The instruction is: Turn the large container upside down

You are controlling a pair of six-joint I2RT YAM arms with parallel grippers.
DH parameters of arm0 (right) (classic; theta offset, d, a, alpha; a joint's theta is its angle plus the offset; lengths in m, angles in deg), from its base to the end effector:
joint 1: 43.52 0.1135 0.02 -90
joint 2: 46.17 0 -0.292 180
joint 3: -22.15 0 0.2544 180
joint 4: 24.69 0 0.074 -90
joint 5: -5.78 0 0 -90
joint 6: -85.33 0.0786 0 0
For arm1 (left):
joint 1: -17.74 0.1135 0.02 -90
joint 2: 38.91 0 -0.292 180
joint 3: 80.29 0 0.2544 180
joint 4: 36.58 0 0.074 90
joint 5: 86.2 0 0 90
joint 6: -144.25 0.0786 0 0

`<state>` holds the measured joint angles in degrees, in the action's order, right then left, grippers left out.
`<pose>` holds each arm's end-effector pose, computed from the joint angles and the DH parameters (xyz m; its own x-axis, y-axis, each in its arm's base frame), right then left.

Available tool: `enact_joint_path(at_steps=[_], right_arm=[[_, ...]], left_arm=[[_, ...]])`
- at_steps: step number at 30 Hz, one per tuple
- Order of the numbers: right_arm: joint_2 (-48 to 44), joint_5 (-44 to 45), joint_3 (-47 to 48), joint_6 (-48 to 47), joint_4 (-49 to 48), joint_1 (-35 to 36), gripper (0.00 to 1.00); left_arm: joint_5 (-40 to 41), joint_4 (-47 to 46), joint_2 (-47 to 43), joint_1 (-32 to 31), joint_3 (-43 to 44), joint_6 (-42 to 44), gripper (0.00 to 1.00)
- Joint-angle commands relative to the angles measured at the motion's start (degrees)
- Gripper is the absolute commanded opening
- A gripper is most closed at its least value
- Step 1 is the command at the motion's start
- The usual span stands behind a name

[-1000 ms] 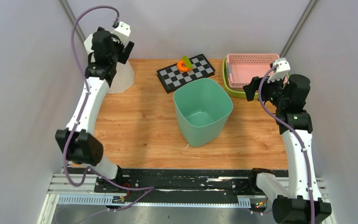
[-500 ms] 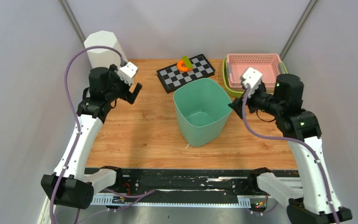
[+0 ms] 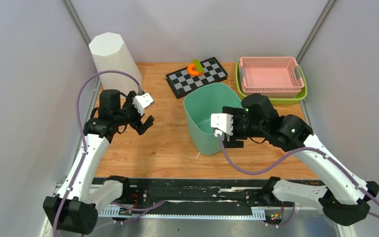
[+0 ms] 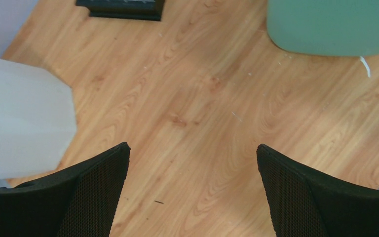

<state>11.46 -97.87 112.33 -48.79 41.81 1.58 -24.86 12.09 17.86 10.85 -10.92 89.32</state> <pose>0.1300 0.1568 0.4130 0.2924 -0.6650 -0.6873 -0.8678 0.1175 -0.4829 0.2177 -0.0643 0.3291 -0.1968 0.5316 -0.8238 0.7370 0.6343 0.2333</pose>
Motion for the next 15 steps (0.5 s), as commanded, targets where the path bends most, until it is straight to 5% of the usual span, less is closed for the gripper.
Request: enact_joint_path(at_steps=[1,15], right_arm=[[2.44,3.08,-1.38,-5.9,2.35,6.06,0.82],[10.04,-4.24,1.45,-4.81,1.68,8.14,0.64]], left_arm=[[-4.81,3.3,-2.08,-0.28,-3.41,3.04,1.0],[-6.62,1.48,-3.24,-0.22,-7.51,1.88,1.0]])
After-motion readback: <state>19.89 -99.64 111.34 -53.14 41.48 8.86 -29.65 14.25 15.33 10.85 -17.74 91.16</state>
